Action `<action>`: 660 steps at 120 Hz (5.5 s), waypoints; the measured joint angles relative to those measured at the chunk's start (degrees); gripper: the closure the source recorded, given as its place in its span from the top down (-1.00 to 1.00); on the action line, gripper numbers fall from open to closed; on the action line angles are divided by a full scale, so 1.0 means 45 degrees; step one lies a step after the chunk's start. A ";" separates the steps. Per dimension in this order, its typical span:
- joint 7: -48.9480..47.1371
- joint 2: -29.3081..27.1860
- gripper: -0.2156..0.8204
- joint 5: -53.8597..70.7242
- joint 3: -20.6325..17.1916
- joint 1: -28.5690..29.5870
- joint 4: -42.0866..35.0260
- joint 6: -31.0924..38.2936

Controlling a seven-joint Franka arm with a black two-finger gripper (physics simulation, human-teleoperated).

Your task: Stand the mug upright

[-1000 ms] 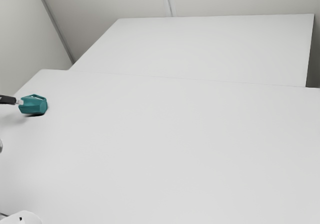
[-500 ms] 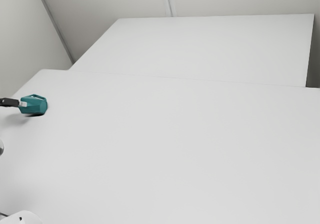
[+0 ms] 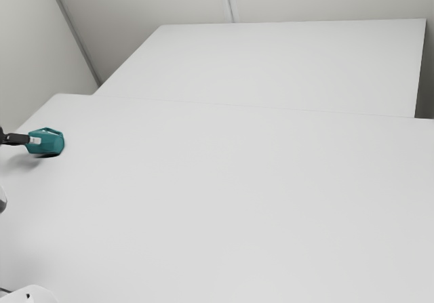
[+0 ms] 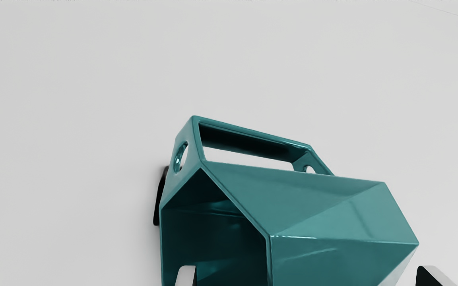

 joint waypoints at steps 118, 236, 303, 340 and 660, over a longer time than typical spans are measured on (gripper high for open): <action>0.0064 0.0300 0.16 -0.0728 -0.0188 0.0019 -0.0013 -0.0310; 0.0065 -0.0749 -0.90 -0.1283 -0.1508 -0.0975 0.0021 -0.0433; -0.3126 -1.3124 -0.92 0.8674 -0.2667 -0.4710 -1.4281 0.2406; -0.5930 -1.5245 -0.93 1.0860 -0.2305 -0.6952 -1.8641 0.5918; -1.1411 -1.5022 -0.54 1.1223 -0.3181 -0.9105 -2.1640 0.8184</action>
